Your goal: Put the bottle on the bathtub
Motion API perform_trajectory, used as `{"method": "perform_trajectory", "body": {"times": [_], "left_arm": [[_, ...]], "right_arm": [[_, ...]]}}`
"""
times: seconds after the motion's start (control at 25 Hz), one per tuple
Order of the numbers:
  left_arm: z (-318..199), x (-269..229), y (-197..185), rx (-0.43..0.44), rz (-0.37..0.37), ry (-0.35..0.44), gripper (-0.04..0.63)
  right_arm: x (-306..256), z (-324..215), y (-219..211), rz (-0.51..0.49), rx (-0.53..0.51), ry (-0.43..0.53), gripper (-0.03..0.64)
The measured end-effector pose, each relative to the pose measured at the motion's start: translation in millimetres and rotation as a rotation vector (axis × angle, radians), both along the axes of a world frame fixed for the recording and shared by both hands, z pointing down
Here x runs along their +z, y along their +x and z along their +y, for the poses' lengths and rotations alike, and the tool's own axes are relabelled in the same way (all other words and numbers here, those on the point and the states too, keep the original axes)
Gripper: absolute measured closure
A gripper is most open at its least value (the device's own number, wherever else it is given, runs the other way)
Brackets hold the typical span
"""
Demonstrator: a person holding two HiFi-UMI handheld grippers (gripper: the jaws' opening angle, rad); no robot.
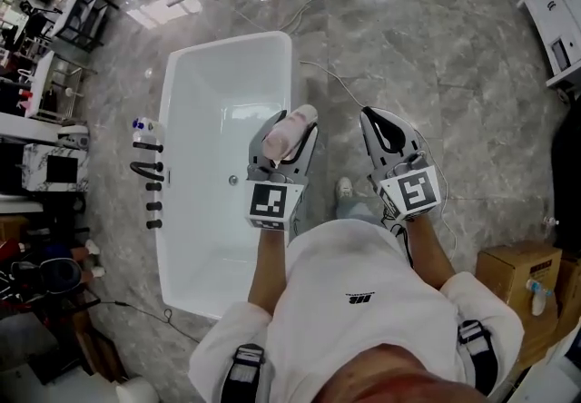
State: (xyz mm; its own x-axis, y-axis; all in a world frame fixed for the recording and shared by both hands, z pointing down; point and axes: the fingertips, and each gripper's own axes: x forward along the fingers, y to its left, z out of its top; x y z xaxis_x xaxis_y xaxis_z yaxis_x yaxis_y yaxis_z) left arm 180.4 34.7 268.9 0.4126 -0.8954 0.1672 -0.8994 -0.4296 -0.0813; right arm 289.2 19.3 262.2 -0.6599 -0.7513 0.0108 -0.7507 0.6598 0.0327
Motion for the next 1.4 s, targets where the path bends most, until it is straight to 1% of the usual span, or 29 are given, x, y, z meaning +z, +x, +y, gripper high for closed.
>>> {"method": "perform_trajectory", "body": {"times": [0.16,0.44,0.56,0.72,0.88,1.04,1.24,1.4], "left_arm": [[-38.7,-1.3,7.2,0.005,-0.018,0.002,0.368],[-77.9,6.4,19.7,0.012,-0.015,-0.009,0.368],[-88.4,11.5,19.6,0.004,-0.021,-0.025,0.368],[-95.0,-1.1,29.3,0.005,-0.006,-0.03,0.368],[-105.8,10.2,28.7,0.003,-0.037,-0.014,0.368],[-130.1,16.7,28.8,-0.003,-0.032,-0.005,0.368],[-178.7,22.9,27.9,-0.037,-0.011,0.023,0.368],[-237.4,29.2,27.5,-0.11,-0.003,0.033,0.368]], "right_arm": [[-0.4,-38.6,5.2,-0.021,-0.005,0.01,0.621],[7.1,-76.9,20.9,-0.025,0.009,-0.002,0.621],[7.0,-86.9,24.0,-0.029,0.002,-0.008,0.621],[6.2,-95.8,28.7,-0.036,-0.003,-0.002,0.621],[6.1,-110.1,31.3,-0.039,-0.003,0.002,0.621],[7.0,-137.5,29.2,-0.037,-0.016,0.027,0.621],[8.9,-187.4,29.6,0.002,-0.048,0.055,0.621],[14.5,-245.5,28.0,0.032,-0.122,0.057,0.621]]}}
